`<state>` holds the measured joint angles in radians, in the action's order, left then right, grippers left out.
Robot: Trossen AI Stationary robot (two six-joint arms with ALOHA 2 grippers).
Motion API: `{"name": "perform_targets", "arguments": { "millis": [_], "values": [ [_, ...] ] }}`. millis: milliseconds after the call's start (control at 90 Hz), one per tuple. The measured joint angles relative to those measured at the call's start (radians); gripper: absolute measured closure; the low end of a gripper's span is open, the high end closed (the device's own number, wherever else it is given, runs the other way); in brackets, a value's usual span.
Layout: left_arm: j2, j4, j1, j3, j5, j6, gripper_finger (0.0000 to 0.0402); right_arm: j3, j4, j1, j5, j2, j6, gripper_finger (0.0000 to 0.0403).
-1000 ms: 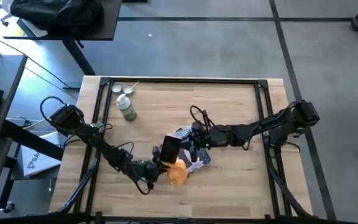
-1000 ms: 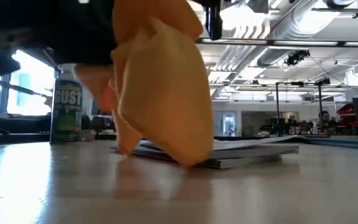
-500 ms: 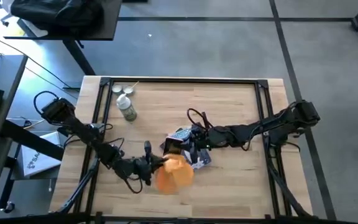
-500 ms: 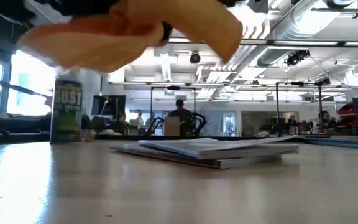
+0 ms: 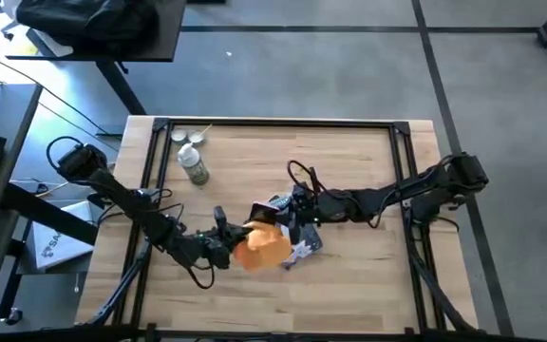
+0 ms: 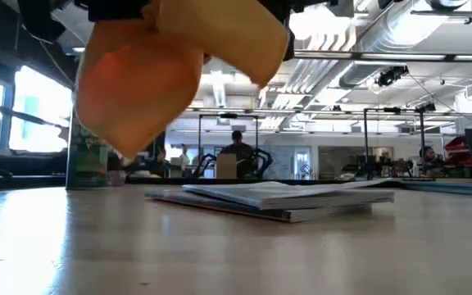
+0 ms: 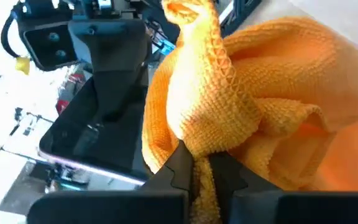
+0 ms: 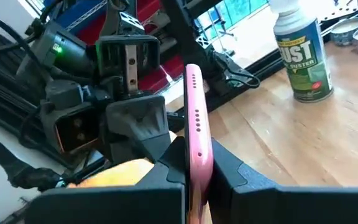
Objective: Apply microfiber cloth
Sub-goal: Wipe the front and back of the cellphone using the orange microfiber cloth
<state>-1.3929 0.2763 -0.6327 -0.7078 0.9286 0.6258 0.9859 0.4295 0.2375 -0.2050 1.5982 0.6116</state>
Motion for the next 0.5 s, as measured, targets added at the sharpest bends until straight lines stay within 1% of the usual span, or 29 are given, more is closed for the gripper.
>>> {"name": "perform_targets", "arguments": {
  "millis": [122, 333, 422, 500],
  "values": [
    [-0.042, -0.038, -0.028, 0.000, 0.001, -0.087, 0.0401, 0.000, -0.003, 0.000, 0.009, 0.000, -0.003, 0.0402],
    [-0.177, -0.007, -0.073, 0.001, 0.008, -0.248, 0.0402, 0.002, -0.001, -0.002, 0.017, 0.001, -0.011, 0.0402],
    [-0.231, 0.036, -0.089, 0.006, 0.025, -0.263, 0.0402, 0.028, 0.007, 0.002, 0.059, -0.002, 0.002, 0.0402],
    [-0.244, 0.087, -0.112, 0.005, 0.073, -0.296, 0.0402, 0.044, -0.009, 0.004, 0.101, -0.005, -0.009, 0.0402]
  ]
}}
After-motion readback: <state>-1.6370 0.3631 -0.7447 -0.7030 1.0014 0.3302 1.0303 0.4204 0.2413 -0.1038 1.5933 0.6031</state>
